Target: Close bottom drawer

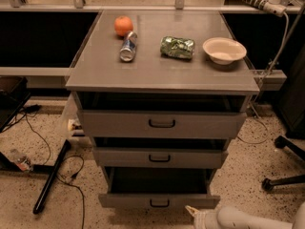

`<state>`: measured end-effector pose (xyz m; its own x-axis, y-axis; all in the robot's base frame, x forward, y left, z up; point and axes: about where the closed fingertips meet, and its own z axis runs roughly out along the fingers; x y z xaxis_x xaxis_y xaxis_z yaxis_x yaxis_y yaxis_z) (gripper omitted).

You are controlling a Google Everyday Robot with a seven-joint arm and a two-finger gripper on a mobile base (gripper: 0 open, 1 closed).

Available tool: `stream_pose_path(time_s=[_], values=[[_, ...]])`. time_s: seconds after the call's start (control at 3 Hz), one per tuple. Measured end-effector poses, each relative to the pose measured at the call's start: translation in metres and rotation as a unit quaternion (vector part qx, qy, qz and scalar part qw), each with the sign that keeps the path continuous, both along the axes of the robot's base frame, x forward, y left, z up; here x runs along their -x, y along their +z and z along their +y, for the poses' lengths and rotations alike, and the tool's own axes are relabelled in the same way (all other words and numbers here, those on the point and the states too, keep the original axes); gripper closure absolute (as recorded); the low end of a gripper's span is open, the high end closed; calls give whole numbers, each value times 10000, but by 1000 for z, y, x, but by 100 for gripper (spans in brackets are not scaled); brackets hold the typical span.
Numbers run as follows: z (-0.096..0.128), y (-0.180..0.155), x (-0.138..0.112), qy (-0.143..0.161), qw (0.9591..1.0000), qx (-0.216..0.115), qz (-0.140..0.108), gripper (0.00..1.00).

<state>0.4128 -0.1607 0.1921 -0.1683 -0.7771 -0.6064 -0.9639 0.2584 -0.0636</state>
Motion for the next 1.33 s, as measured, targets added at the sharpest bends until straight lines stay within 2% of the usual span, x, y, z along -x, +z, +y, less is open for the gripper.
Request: stream_pose_path(time_s=[0.33, 0.67, 1.0, 1.33], values=[[-1, 4, -38, -111, 9994, -111, -298, 43], [-7, 4, -90, -247, 9981, -70, -553, 66], [-22, 3, -145, -426, 9959, 147, -785, 89], [-37, -4, -194, -697, 9927, 370, -908, 85]])
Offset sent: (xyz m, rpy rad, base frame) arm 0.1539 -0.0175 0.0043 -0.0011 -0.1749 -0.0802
